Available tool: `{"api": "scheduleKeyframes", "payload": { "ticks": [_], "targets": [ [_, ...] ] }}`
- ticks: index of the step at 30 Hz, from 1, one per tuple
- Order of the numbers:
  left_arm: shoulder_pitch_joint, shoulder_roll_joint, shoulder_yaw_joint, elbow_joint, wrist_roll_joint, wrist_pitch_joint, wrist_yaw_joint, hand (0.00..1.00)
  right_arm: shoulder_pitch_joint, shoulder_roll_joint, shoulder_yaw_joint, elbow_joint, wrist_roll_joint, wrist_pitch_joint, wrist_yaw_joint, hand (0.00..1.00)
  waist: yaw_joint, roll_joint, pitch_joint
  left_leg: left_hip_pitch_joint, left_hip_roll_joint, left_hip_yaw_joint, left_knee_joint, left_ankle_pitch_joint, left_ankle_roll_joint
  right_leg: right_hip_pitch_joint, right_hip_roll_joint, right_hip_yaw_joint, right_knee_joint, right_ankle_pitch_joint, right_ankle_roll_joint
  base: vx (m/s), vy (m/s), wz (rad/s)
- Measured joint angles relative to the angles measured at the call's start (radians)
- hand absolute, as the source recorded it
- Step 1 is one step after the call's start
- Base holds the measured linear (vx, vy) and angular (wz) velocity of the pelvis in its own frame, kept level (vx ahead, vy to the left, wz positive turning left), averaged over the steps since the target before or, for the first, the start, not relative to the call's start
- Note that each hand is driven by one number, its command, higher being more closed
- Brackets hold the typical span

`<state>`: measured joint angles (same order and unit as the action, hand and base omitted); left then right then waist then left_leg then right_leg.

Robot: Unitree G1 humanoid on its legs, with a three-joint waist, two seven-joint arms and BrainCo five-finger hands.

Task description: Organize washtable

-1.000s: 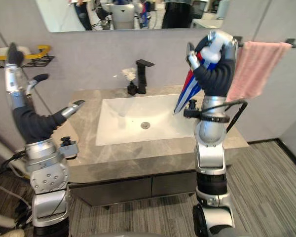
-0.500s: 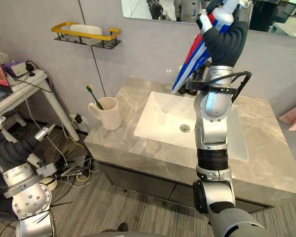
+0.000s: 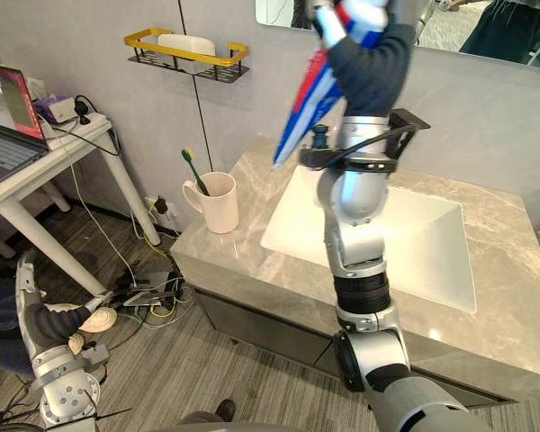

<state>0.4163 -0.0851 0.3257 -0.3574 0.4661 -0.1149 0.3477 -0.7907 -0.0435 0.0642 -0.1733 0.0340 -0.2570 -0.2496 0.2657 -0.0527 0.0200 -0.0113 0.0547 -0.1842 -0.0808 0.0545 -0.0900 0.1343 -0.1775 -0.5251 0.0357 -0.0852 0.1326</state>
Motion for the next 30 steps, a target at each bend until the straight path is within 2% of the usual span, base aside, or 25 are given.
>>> {"api": "scheduleKeyframes", "payload": {
  "ticks": [2,3,7,11,19,30],
  "targets": [
    [0.000,0.000,-0.003,0.056,-0.004,0.000,-0.001,0.00,-0.024,0.014,0.036,0.005,-0.016,0.000,-0.010,1.00,0.010,0.000,0.000,-0.011,-0.003,-0.009,0.007,0.000,0.000,0.000,-0.002,-0.015,0.000,0.000,0.000,0.00,-0.018,0.13],
    [-0.003,0.002,-0.008,0.105,-0.008,0.001,-0.011,0.00,-0.043,0.021,0.052,0.014,-0.035,0.000,-0.012,1.00,0.024,0.000,0.000,-0.012,-0.004,-0.011,0.010,-0.001,0.001,-0.002,-0.005,-0.023,0.000,0.000,0.000,0.03,-0.002,0.15],
    [0.001,0.001,-0.012,0.260,-0.064,0.017,-0.043,0.00,-0.090,0.047,0.108,0.067,-0.054,0.011,-0.013,1.00,0.028,0.000,-0.001,-0.030,-0.010,-0.035,0.023,-0.001,0.001,-0.002,-0.016,-0.051,0.000,-0.001,0.002,0.01,-0.013,0.18],
    [-0.007,0.003,-0.012,0.417,-0.117,0.032,-0.045,0.00,-0.095,0.063,0.162,0.142,-0.053,0.027,-0.009,1.00,0.050,0.001,-0.013,-0.050,-0.012,-0.033,0.027,-0.002,0.002,-0.016,-0.018,-0.055,0.001,-0.002,0.002,-0.01,-0.006,0.01],
    [-0.022,0.006,-0.004,0.660,-0.187,0.038,-0.058,0.00,-0.124,0.034,0.186,0.210,-0.042,0.028,0.009,1.00,0.052,0.009,-0.035,-0.085,-0.015,-0.035,0.034,-0.001,0.002,-0.045,-0.021,-0.070,0.001,-0.002,0.002,0.00,-0.007,0.03],
    [-0.066,0.018,0.036,0.884,-0.220,0.039,-0.068,0.00,-0.223,-0.018,0.193,0.309,-0.032,0.026,0.010,1.00,0.051,0.047,-0.056,-0.133,-0.004,-0.007,0.044,-0.001,0.001,-0.109,-0.017,-0.043,0.011,-0.001,0.002,0.00,0.000,-0.07]
  ]
}}
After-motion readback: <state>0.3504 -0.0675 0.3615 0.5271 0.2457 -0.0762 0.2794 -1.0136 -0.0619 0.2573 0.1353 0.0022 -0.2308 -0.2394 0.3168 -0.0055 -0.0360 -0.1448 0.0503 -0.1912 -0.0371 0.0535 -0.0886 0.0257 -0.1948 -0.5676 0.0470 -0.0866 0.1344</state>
